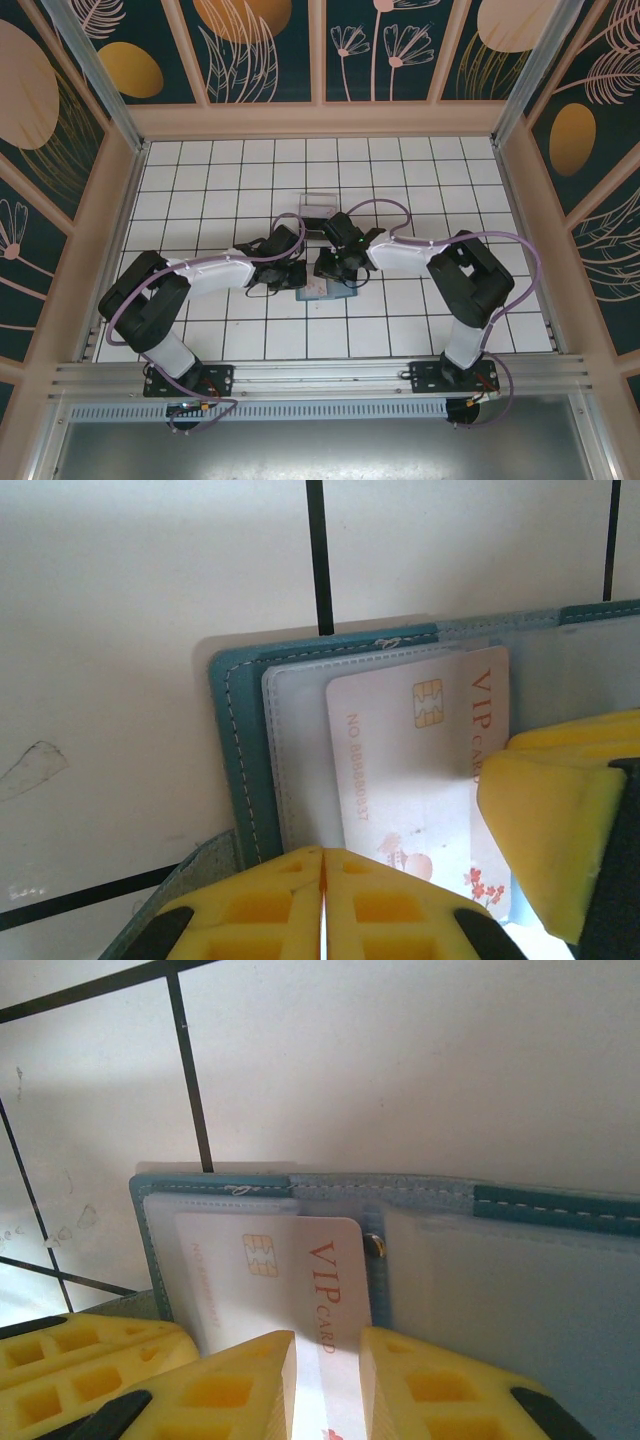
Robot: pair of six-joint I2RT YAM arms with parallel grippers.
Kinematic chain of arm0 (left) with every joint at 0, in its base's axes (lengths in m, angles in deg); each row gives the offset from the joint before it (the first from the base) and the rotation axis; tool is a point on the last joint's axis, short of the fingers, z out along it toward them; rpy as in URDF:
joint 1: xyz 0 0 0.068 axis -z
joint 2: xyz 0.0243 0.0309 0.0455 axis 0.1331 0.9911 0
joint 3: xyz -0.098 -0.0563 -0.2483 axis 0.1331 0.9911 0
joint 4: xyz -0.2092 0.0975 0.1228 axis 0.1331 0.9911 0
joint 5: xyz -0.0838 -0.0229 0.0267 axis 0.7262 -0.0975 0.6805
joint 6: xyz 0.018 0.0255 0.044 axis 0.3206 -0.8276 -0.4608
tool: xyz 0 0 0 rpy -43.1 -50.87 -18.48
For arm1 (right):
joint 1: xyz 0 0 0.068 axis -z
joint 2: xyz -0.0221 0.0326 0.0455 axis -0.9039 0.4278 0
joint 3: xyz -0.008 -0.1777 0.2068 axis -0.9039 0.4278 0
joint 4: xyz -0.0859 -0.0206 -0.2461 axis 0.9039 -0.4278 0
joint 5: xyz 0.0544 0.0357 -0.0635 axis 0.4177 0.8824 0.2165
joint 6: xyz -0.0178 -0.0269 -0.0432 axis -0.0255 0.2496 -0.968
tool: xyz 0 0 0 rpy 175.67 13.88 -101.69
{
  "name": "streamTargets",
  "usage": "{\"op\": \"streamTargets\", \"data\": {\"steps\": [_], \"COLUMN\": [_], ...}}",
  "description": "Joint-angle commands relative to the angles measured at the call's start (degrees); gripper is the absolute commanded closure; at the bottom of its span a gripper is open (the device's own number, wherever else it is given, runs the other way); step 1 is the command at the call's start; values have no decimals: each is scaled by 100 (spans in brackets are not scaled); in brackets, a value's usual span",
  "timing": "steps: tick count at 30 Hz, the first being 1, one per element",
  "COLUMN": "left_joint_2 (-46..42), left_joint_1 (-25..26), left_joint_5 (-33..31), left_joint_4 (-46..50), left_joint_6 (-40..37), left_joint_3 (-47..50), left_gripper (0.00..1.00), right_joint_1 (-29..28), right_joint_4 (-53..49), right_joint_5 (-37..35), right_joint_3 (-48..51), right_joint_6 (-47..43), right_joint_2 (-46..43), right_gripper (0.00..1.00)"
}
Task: Take the credit cards out of the card holder
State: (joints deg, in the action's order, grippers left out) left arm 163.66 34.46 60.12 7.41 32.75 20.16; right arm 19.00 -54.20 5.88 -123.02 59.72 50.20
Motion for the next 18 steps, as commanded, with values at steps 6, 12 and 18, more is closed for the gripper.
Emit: {"op": "streamTargets", "data": {"steps": [6, 12, 18], "left_joint_2": [270, 383, 407], "left_joint_1": [-32, -30, -31], "left_joint_5": [-199, -261, -284], "left_joint_4": [269, 374, 453], "left_joint_6": [-81, -99, -103], "left_joint_3": [-96, -145, -152], "left_gripper": [90, 91, 91], "right_joint_1": [41, 54, 61], "right_joint_4": [-308, -252, -59], "right_joint_5": [-209, -247, -168], "right_joint_3": [21, 119, 272], "right_joint_6": [-126, -132, -122], "right_joint_2": [-364, -280, -62], "right_gripper": [75, 76, 79]}}
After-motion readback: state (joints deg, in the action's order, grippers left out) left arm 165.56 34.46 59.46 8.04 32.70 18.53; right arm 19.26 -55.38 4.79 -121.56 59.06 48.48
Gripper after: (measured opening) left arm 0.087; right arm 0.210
